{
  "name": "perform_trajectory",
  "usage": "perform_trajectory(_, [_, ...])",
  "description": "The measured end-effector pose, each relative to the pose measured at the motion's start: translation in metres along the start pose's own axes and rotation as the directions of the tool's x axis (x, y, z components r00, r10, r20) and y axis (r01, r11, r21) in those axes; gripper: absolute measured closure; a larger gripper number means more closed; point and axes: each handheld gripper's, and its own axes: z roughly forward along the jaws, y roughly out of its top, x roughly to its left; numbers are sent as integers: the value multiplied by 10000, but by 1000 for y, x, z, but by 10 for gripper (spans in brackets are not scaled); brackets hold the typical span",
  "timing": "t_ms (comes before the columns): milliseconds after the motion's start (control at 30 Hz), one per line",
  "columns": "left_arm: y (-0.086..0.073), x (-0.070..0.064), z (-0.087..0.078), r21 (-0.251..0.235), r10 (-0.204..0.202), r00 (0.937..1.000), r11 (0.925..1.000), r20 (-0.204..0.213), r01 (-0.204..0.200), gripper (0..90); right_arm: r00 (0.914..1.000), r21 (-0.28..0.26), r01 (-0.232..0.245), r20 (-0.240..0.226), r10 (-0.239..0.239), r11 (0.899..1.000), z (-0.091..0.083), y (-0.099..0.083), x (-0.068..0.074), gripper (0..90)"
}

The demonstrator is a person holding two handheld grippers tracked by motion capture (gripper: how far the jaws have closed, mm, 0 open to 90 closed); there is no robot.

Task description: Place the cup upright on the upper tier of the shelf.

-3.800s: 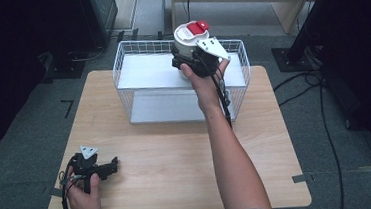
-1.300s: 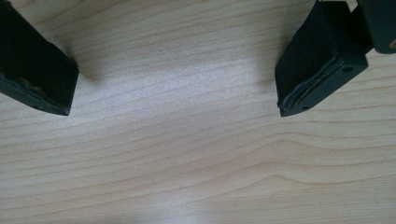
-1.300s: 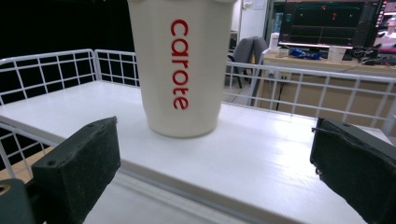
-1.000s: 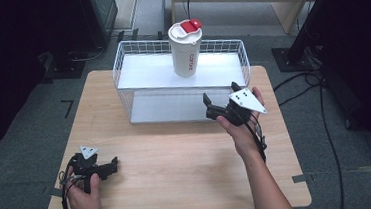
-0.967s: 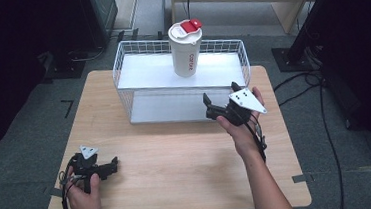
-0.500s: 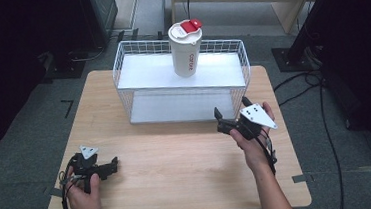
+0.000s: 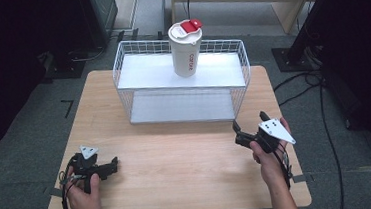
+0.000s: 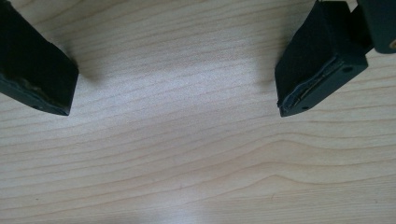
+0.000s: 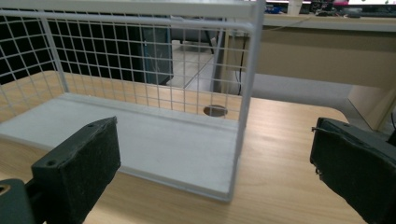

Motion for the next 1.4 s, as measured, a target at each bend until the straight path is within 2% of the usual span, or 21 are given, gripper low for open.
perform_trajectory(433, [0, 0, 0, -11, -13, 10000, 10000, 2, 13, 0, 9980, 576, -143, 630, 107, 9982, -22, -27, -27, 19])
perform_trajectory(533, [0, 0, 0, -17, -11, 10000, 10000, 3, 11, 0, 9957, 791, -286, 906, 214, 9965, -31, -37, -38, 19])
perform_trajectory(667, [0, 0, 0, -8, -8, 10000, 10000, 0, 8, 0, 9933, 964, -285, 1141, 174, 9949, -37, -45, -46, 19])
perform_trajectory(800, [0, 0, 0, -8, -8, 10000, 10000, 1, 8, 0, 9907, 1334, -268, 1358, 86, 9907, -48, -56, -56, 19])
perform_trajectory(1133, [0, 0, 0, -16, -10, 10000, 10000, 4, 10, 0, 9846, 1754, -380, 1748, 68, 9838, -67, -72, -73, 19])
perform_trajectory(1200, [0, 0, 0, -10, -10, 10000, 10000, 1, 10, 0, 9825, 1973, -522, 1854, 151, 9790, -72, -77, -77, 19])
perform_trajectory(1267, [0, 0, 0, -16, -10, 10000, 10000, 3, 10, 0, 9821, 2038, -430, 1883, 40, 9781, -73, -79, -79, 19])
perform_trajectory(1400, [0, 0, 0, -16, -10, 10000, 10000, 3, 10, 0, 9796, 2384, -492, 2008, 4, 9699, -76, -85, -82, 19])
